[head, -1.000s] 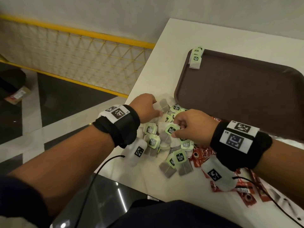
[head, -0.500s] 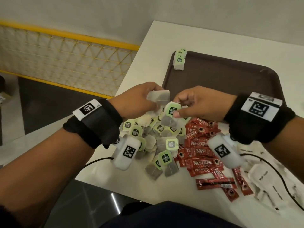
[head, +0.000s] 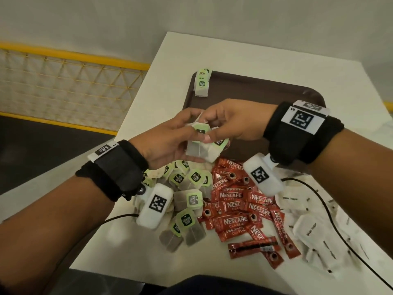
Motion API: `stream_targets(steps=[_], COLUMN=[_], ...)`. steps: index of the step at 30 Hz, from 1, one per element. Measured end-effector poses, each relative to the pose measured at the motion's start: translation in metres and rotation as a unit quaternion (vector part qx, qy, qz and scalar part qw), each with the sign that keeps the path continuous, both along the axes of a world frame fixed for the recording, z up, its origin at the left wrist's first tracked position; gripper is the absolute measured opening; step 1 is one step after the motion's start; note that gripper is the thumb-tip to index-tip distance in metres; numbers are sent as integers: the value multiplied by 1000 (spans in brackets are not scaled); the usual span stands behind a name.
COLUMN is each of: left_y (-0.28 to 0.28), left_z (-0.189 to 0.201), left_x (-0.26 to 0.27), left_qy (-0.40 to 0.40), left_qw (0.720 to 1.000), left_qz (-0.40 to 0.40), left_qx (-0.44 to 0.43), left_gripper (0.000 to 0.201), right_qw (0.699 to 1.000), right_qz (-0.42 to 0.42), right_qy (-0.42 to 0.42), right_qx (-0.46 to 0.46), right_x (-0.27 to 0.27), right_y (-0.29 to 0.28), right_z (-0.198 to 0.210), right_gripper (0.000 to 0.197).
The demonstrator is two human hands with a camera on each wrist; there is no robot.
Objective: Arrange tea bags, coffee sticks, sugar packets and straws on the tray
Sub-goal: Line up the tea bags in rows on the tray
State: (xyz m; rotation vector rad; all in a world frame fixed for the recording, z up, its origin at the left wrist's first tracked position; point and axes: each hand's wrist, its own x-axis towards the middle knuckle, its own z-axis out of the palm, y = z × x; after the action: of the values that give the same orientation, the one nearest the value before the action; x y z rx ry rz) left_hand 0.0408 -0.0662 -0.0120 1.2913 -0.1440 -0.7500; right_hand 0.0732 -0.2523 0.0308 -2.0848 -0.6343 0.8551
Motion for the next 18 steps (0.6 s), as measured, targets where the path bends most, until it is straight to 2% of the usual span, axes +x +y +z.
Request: stream_targets(steps=[5, 9, 12, 14, 18], left_y=[-2, -4, -6, -6, -12], left_z=[-5, -10, -10, -10, -6], left_x=[4, 9, 15, 22, 35], left_qy=[17, 2, -21, -57, -125], left_qw=[999, 997, 991, 983, 966], left_qz=[23, 59, 116, 165, 218], left_qx=[-46, -51, -58, -61, -58], left_gripper=[42, 44, 36, 29, 30], right_qw=[998, 999, 994, 983, 958], right_qz=[-8, -48, -104, -162, -242], right_qy=[61, 7, -13, 16, 89], right_qx=[23, 2, 35, 84, 123], right_x=[6, 11, 12, 13, 16], right_y=[-8, -10, -11, -13, -13], right_z=[2, 0, -3, -5, -15], right_gripper=[30, 31, 38, 36, 22])
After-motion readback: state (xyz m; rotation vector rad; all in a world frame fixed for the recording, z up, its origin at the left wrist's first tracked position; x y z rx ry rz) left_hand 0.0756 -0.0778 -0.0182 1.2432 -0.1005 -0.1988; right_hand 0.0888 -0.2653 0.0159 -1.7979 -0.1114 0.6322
